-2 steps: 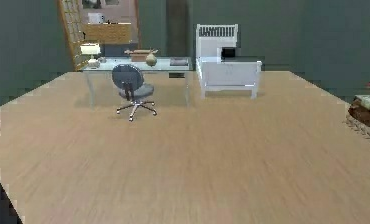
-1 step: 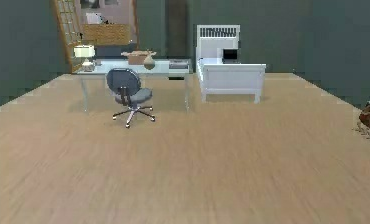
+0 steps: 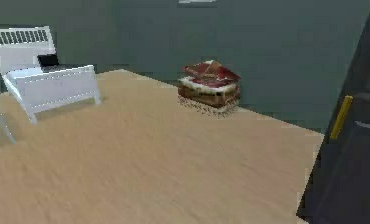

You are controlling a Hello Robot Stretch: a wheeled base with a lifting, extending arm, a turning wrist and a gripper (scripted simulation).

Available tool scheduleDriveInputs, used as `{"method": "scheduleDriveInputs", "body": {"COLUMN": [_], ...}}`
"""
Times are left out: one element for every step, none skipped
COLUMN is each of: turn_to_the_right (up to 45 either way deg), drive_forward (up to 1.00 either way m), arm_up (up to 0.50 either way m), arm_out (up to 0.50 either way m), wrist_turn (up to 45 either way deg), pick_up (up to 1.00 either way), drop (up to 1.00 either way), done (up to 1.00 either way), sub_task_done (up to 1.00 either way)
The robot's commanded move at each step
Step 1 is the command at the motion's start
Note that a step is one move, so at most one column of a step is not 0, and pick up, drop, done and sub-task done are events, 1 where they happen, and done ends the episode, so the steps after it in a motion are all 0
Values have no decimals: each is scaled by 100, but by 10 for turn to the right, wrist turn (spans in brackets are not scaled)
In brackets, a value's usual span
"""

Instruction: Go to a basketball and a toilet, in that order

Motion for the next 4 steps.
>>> {"method": "scheduleDriveInputs", "body": {"turn_to_the_right": [420, 0, -450, -390], "drive_forward": [0, 20, 0, 0], "arm_up": [0, 0, 0, 0], "arm_out": [0, 0, 0, 0], "wrist_turn": [0, 0, 0, 0], "pick_up": [0, 0, 0, 0], "drop": [0, 0, 0, 0], "done": [0, 0, 0, 0], "sub_task_done": [0, 0, 0, 0]}}
